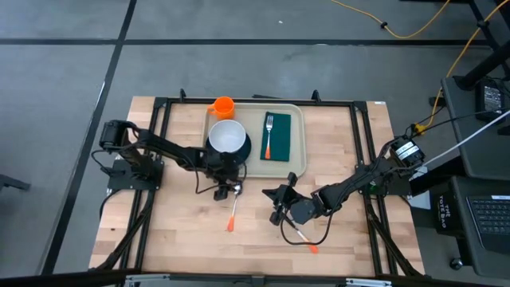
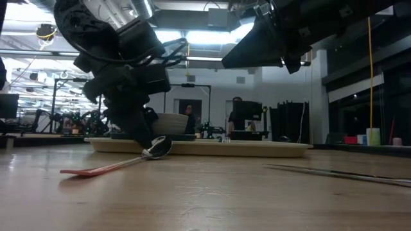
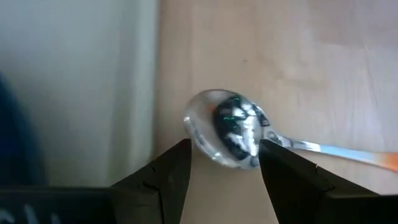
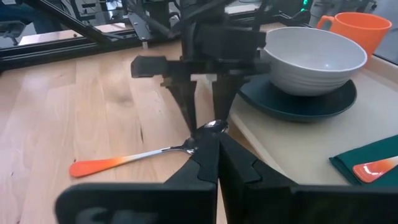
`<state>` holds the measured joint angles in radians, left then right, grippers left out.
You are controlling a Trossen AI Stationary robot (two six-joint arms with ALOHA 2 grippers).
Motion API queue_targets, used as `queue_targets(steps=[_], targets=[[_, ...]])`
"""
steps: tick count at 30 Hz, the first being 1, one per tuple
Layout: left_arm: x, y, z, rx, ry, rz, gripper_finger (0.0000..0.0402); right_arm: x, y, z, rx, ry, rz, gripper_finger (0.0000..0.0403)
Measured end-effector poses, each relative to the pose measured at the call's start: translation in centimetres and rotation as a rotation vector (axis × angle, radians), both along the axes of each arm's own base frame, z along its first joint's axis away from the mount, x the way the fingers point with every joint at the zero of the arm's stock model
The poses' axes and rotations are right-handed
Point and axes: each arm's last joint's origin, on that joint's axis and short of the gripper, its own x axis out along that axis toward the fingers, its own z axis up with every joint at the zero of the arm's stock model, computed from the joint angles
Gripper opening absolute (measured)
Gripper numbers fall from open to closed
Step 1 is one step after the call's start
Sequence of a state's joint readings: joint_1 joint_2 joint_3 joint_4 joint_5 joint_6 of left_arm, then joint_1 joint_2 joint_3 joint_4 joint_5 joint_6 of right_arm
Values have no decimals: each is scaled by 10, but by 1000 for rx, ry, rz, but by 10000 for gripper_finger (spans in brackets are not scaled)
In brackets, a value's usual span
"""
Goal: Set up tray
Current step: Put the orange spoon on top of the green table napkin on the brown serving tray to the right of the orange fork
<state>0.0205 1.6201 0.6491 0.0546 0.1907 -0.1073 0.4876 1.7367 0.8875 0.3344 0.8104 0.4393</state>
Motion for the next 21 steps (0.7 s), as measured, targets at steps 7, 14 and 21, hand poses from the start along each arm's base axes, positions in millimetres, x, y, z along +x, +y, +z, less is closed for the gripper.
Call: queue_targets(steps=[7,14,21], targets=[[3,-2,-3,10,-25,-42,182,0,0,0,-1,2,-1,5],[6,-2,-1,12,-66,-39,179,0,0,0,-1,2,0,5],[6,-2,-1,17,-64,-44,123,0,0,0,-1,2,0,5]])
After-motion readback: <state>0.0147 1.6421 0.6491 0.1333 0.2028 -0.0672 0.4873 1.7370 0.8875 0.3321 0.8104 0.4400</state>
